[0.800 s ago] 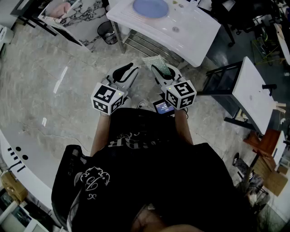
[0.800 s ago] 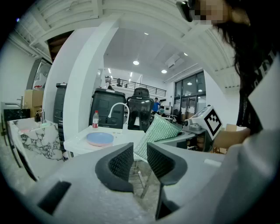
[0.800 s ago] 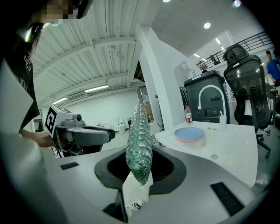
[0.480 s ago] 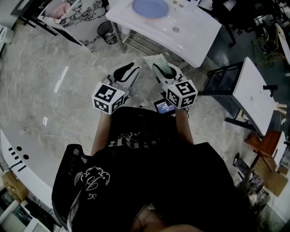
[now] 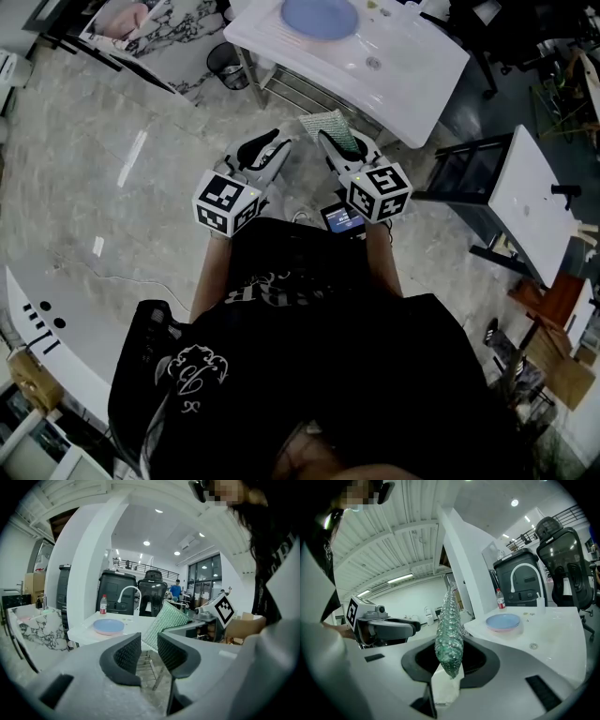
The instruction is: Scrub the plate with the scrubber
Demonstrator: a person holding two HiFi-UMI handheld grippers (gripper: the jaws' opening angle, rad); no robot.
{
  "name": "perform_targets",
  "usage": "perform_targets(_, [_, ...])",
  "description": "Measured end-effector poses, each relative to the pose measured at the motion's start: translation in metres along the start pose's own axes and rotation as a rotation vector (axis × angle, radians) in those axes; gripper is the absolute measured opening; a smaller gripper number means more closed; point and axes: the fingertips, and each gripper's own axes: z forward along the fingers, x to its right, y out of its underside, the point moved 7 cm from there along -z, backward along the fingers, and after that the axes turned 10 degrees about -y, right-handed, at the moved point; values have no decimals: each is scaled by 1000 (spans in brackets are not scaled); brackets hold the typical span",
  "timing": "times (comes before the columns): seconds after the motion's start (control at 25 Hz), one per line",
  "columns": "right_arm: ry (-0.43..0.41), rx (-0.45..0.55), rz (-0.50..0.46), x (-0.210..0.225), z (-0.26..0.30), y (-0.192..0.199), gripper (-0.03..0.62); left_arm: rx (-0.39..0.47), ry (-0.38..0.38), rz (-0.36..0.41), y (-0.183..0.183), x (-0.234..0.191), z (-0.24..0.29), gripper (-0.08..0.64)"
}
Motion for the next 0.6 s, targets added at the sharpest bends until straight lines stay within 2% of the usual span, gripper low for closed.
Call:
perform_targets(0.32, [53, -7, 38, 49, 48, -18, 91, -14, 56, -2, -10, -58, 54, 106])
perform_targets(0.6, [134, -26, 87, 104, 107, -46, 91, -42, 149, 33, -34, -133, 131, 106])
